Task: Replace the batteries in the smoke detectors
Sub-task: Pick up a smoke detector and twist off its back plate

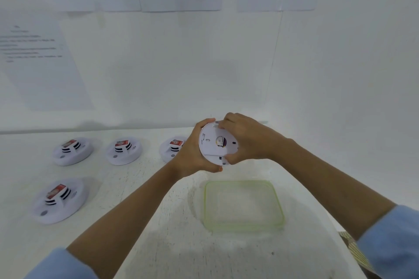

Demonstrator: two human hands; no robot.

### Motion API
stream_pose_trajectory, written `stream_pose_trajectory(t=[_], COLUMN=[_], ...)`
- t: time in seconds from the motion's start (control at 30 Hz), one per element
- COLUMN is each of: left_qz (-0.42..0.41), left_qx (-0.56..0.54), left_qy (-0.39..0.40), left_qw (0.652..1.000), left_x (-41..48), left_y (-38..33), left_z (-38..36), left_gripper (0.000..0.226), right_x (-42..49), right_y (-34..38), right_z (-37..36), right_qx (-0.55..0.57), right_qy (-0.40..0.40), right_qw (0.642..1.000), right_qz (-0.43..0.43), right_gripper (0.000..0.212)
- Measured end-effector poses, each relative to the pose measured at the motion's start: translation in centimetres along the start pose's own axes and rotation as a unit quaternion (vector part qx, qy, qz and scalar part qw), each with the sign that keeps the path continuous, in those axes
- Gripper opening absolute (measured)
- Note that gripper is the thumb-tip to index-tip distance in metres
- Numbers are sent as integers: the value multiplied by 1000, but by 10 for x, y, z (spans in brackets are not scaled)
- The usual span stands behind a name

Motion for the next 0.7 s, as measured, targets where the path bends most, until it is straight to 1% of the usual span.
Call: stream_pose_trajectory(t=[0.23, 0.37, 0.47, 0.6, 0.7], left_qz=[29, 18, 12, 16, 7], left_qx=[8, 10, 24, 43, 57], left_qy=[3, -5, -7, -3, -5], left_qw=[1000, 1000, 1000, 999, 998], left_x=[1, 3, 3, 0, -2], left_y=[8, 6, 4, 5, 1], left_z=[1, 3, 6, 6, 6], left_gripper=[103, 104, 103, 103, 105], right_x=[0, -1, -1, 1, 0], right_y=[-2, -4, -4, -1, 2], right_z=[-6, -8, -8, -6, -6], right_qx=[-7, 38, 65, 45, 26], right_qy=[13, 8, 20, 16, 4], right_qw=[1000, 999, 998, 999, 1000], right_qz=[9, 1, -6, -1, 8], right_gripper=[73, 77, 78, 71, 71])
Point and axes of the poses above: each hand's wrist, its own x-axis towards the middle knuckle, its own z-axis out of the back of the hand, y = z × x, the point moved 4 cm from there along x, towards the middle knuckle, and after that the axes turned 15 degrees about -x, right-handed, at the moved point
